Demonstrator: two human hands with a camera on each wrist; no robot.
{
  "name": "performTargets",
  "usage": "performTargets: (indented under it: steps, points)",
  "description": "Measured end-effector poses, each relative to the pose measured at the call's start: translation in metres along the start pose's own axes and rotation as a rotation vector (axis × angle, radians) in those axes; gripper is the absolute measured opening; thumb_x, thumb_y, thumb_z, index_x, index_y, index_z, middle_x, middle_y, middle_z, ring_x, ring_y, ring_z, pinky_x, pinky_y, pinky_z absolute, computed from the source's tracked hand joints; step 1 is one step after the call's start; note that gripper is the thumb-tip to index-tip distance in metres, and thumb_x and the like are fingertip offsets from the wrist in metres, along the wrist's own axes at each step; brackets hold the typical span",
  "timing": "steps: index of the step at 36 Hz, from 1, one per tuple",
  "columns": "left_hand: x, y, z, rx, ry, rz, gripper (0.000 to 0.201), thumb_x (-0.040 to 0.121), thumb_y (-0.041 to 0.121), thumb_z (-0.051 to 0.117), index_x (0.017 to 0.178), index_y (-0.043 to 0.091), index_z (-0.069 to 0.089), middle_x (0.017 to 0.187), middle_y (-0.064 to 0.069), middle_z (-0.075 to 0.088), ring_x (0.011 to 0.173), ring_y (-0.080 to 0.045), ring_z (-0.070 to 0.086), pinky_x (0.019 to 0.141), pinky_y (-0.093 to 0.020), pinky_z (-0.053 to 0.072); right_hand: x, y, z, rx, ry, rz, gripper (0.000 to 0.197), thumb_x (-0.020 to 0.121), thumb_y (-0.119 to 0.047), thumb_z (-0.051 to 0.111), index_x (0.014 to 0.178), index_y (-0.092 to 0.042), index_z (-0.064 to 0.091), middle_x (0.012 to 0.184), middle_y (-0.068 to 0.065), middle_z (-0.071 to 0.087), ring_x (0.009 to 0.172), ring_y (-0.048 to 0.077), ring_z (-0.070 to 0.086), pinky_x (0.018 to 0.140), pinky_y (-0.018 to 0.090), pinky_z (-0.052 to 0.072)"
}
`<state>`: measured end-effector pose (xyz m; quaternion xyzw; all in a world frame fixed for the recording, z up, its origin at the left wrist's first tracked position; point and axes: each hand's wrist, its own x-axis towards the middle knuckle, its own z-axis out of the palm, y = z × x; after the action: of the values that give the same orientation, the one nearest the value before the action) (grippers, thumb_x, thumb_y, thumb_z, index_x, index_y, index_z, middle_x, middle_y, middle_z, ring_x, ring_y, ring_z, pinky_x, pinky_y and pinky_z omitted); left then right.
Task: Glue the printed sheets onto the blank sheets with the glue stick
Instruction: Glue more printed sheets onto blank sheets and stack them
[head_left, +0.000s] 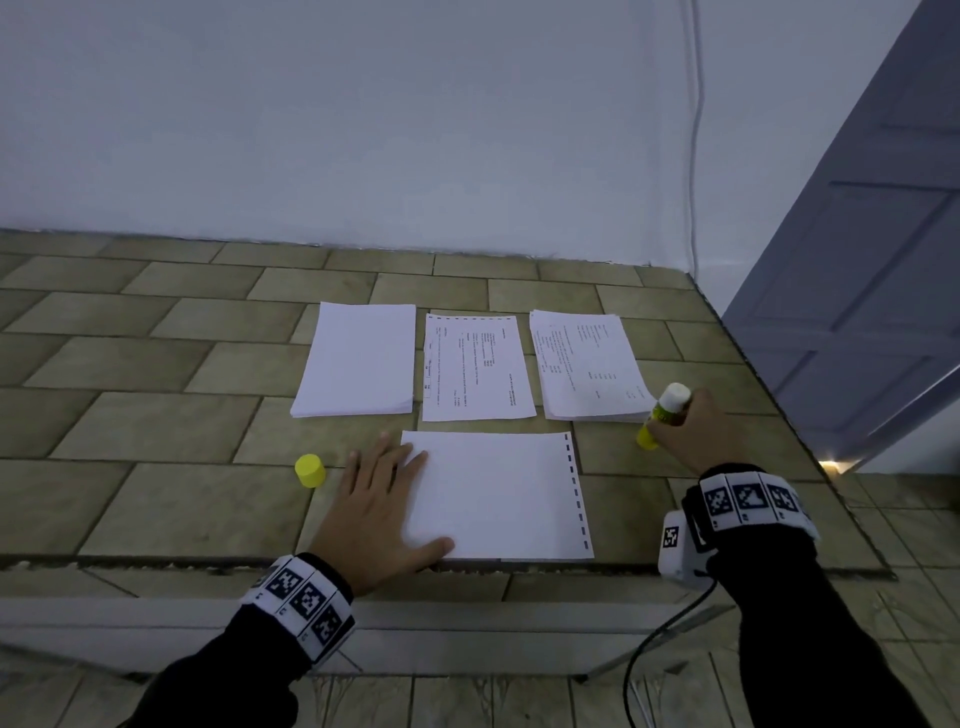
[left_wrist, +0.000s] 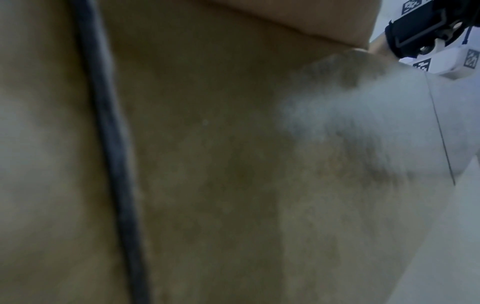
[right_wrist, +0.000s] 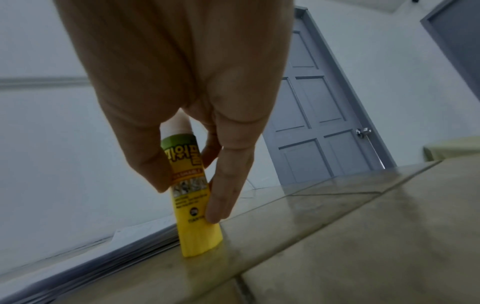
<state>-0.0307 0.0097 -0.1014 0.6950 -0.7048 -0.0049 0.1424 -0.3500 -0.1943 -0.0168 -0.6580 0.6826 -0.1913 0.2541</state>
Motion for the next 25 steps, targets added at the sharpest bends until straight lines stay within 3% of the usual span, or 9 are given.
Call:
performTargets:
  steps: [2,5,9,11,14,17,19,22,25]
  points:
    - [0.0,0.0,0.0,-0.004,-0.004,-0.001,0.105,0.073,0.086,0.038,0.148,0.012,0.037,0.15,-0.01,0.04,0.146,-0.027,0.015,0.116,-0.059,0.02,-0.001,0.001,0.0,0.013,-0.012,0.046,0.035,0.082,-0.021,0.073,0.102,-0.005,0.049,0.089,0.011,0.054,0.082,0.025,0.051,0.067,0.032,0.037]
    - [-0.001,0.001,-0.001,-0.001,-0.017,-0.001,0.107,0.073,0.088,0.036,0.148,0.012,0.037,0.15,-0.009,0.039,0.146,-0.026,0.014,0.116,-0.06,0.02,-0.009,0.003,0.005,-0.094,-0.095,0.088,0.034,0.084,-0.035,0.069,0.07,-0.01,0.05,0.066,0.008,0.053,0.062,0.022,0.05,0.058,0.03,0.038]
    - [-0.001,0.0,-0.001,-0.008,-0.042,-0.012,0.112,0.072,0.093,0.028,0.149,0.013,0.034,0.153,-0.007,0.035,0.147,-0.025,0.011,0.118,-0.059,0.016,-0.026,-0.006,0.016,-0.202,-0.224,0.142,0.034,0.087,-0.042,0.063,0.073,-0.012,0.054,0.076,0.011,0.064,0.07,0.027,0.062,0.072,0.036,0.054]
    - [-0.001,0.0,-0.001,-0.008,-0.051,-0.018,0.115,0.07,0.095,0.028,0.15,0.013,0.033,0.154,-0.008,0.034,0.148,-0.026,0.011,0.118,-0.059,0.015,-0.034,-0.019,0.02,-0.208,-0.301,0.128,0.033,0.088,-0.038,0.062,0.071,-0.011,0.053,0.074,0.009,0.063,0.061,0.021,0.06,0.06,0.029,0.051]
    - [0.0,0.001,-0.003,0.017,-0.062,-0.022,0.117,0.068,0.097,0.028,0.15,0.013,0.033,0.155,-0.008,0.033,0.147,-0.024,0.008,0.118,-0.059,0.015,-0.038,-0.047,0.028,-0.224,-0.351,-0.066,0.033,0.091,-0.027,0.059,0.063,-0.011,0.052,0.062,0.003,0.058,0.049,0.011,0.051,0.048,0.02,0.039]
    - [0.0,0.003,-0.005,0.033,-0.099,-0.032,0.12,0.066,0.099,0.026,0.153,0.015,0.027,0.16,-0.007,0.023,0.149,-0.022,0.003,0.121,-0.054,0.006,-0.03,-0.068,0.038,-0.188,-0.194,-0.246,0.019,0.089,-0.018,0.061,0.072,-0.011,0.056,0.07,-0.001,0.056,0.068,0.014,0.055,0.056,0.02,0.039]
    - [0.001,0.003,-0.006,0.026,-0.103,-0.034,0.122,0.065,0.1,0.024,0.154,0.016,0.024,0.162,-0.007,0.016,0.15,-0.021,-0.001,0.121,-0.052,0.002,-0.02,-0.076,0.046,-0.172,-0.102,-0.272,0.009,0.089,-0.016,0.062,0.086,-0.01,0.057,0.083,0.001,0.058,0.081,0.018,0.057,0.068,0.024,0.043]
    - [0.001,0.005,-0.008,0.011,-0.124,-0.048,0.124,0.063,0.102,0.021,0.154,0.018,0.021,0.164,-0.005,0.003,0.15,-0.02,-0.007,0.121,-0.051,0.0,-0.003,-0.084,0.058,-0.257,-0.07,-0.252,0.027,0.091,-0.023,0.061,0.111,-0.008,0.051,0.113,0.009,0.052,0.106,0.025,0.052,0.085,0.033,0.044]
    - [0.001,0.006,-0.009,-0.015,-0.117,-0.048,0.123,0.063,0.101,0.024,0.153,0.018,0.023,0.164,-0.005,0.001,0.15,-0.021,-0.005,0.121,-0.054,0.003,0.011,-0.088,0.068,-0.385,-0.104,-0.141,0.051,0.09,-0.038,0.062,0.125,-0.006,0.042,0.129,0.014,0.045,0.122,0.031,0.044,0.098,0.043,0.042]
